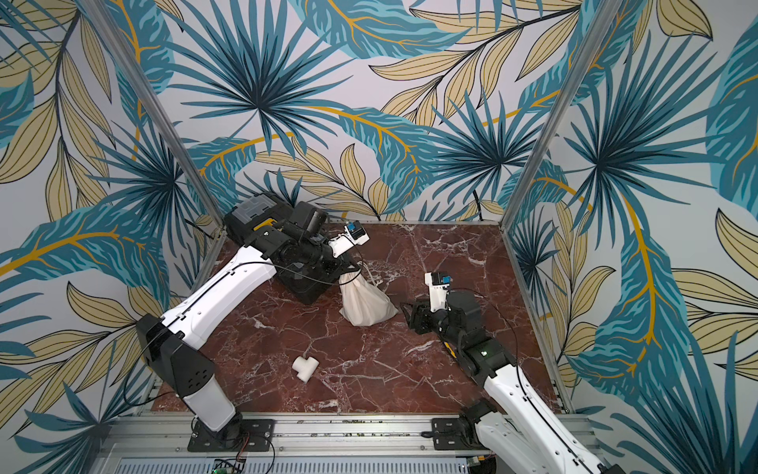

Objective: Close the soil bag
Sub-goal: Frap the soil bag at the center of the board, then pick up the soil bag from the center of the board.

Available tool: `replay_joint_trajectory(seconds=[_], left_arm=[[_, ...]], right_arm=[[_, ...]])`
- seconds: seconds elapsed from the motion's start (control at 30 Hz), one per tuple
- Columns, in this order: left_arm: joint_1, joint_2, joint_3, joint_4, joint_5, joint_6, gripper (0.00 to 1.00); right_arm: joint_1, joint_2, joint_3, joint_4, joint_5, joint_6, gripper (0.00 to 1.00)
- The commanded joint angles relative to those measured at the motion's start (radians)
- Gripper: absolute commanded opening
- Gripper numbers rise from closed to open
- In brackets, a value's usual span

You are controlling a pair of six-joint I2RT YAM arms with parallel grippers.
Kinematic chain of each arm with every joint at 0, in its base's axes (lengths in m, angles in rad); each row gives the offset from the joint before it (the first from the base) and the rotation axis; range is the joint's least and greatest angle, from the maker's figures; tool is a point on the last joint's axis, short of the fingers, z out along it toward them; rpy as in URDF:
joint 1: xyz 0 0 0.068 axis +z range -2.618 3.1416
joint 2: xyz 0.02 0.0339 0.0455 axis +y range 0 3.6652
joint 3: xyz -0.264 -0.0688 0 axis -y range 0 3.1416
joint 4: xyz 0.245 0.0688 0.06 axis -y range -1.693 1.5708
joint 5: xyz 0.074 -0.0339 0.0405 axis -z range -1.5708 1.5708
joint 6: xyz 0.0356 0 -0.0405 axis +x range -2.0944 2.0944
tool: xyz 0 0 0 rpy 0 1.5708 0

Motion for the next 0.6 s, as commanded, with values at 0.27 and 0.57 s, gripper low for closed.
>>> replay_joint_trajectory(seconds=[0.27,0.57], left_arm=[[-0.018,-0.064,-0.013,0.085,0.06,-0.037,0.0],[-0.027,-0.053,0.001,0.075,0.078,-0.036,0.0]], right_arm=[[0.004,0.179,0.095,0.198,-0.395,-0.452,0.82],[0.002,0.357,0.192,0.184,-0.407,-0.697,0.88]])
